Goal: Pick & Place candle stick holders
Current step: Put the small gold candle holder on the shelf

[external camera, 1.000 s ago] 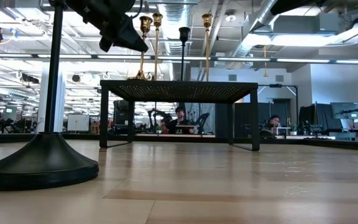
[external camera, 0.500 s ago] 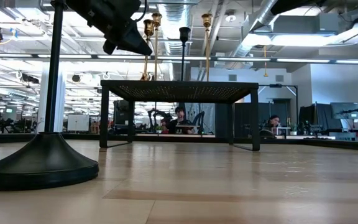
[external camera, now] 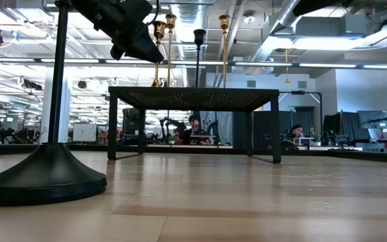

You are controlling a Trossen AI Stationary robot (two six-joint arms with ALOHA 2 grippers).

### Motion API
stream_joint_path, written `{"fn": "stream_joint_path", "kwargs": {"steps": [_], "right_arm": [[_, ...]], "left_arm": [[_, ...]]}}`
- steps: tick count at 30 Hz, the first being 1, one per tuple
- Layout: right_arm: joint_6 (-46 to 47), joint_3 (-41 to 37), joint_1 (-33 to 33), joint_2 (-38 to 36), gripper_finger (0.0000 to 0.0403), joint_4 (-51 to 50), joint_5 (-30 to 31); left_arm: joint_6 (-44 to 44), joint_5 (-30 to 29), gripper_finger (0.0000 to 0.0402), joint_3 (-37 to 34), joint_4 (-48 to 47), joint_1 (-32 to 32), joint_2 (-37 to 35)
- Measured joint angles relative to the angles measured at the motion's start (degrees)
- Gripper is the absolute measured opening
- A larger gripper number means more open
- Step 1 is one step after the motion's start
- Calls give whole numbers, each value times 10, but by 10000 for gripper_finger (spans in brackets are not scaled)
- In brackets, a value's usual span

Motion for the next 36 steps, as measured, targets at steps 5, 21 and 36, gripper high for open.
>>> {"fn": "stream_joint_path", "kwargs": {"steps": [5,21,36], "right_arm": [[0,0,0,0,0,0,0],[5,0,0,0,0,1,-15],[5,0,0,0,0,0,-15]], "left_arm": [[0,0,87,0,0,0,0],[0,0,88,0,1,0,-23],[3,0,88,0,1,0,-23]]}}
